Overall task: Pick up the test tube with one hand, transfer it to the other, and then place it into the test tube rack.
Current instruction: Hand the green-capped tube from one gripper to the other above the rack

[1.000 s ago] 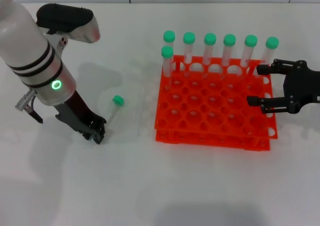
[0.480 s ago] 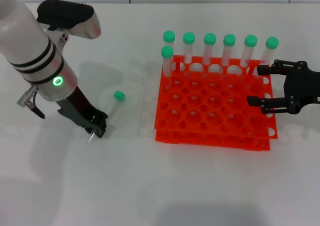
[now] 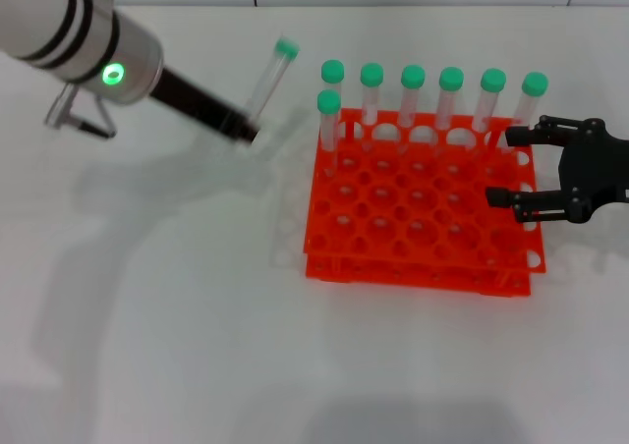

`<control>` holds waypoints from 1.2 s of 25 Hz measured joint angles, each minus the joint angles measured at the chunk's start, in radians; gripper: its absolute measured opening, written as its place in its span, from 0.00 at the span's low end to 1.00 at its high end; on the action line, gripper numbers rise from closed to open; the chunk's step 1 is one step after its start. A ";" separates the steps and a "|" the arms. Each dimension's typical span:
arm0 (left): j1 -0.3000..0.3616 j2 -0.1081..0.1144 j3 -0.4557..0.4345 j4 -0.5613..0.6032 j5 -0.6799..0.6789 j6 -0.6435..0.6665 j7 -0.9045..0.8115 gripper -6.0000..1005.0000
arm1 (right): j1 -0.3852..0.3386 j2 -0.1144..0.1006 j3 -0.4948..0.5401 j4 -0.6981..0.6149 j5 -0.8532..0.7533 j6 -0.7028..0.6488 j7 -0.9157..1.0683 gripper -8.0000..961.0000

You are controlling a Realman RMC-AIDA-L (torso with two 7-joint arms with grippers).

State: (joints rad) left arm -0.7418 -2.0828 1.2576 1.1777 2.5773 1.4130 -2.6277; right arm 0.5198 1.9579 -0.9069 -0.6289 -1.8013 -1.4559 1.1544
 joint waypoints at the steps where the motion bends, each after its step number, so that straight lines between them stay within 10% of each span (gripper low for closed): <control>1: 0.016 0.000 0.000 0.026 -0.037 -0.032 0.037 0.20 | 0.000 0.001 0.000 0.000 0.001 0.000 0.000 0.88; 14: 0.088 0.005 -0.079 -0.052 -0.545 -0.221 0.703 0.20 | -0.009 0.019 0.000 -0.003 0.024 -0.010 0.004 0.88; 30: -0.121 0.069 -0.178 -0.641 -0.721 -0.042 1.265 0.19 | -0.016 0.008 0.047 -0.006 0.053 -0.081 0.006 0.88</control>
State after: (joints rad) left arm -0.8625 -2.0142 1.0797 0.5370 1.8559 1.3711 -1.3626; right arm 0.5039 1.9660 -0.8601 -0.6353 -1.7485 -1.5372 1.1607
